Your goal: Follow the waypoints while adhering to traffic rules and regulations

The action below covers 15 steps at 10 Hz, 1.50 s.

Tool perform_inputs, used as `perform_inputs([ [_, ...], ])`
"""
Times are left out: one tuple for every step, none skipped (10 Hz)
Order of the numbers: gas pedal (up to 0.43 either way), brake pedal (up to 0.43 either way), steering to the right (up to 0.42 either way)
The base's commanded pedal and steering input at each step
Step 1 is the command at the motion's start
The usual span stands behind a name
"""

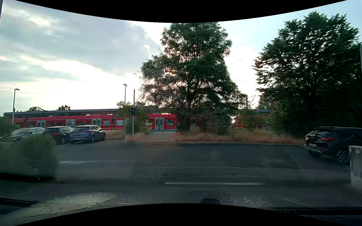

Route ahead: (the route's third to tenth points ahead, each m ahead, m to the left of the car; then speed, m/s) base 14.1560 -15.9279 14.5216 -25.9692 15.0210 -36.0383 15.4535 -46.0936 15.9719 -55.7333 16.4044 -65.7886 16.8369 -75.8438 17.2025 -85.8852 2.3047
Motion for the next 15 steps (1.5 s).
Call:
perform_inputs([
  [0.0, 0.0, 0.031],
  [0.0, 0.0, 0.031],
  [0.0, 0.0, 0.032],
  [0.0, 0.0, 0.034],
  [0.0, 0.006, 0.035],
  [0.0, 0.018, 0.036],
  [0.0, 0.024, 0.039],
  [0.0, 0.03, 0.04],
  [0.0, 0.037, 0.04],
  [0.0, 0.043, 0.043],
  [0.0, 0.049, 0.046],
  [0.0, 0.055, 0.048],
  [0.0, 0.067, 0.049],
  [0.0, 0.079, 0.05],
  [0.0, 0.085, 0.052],
])
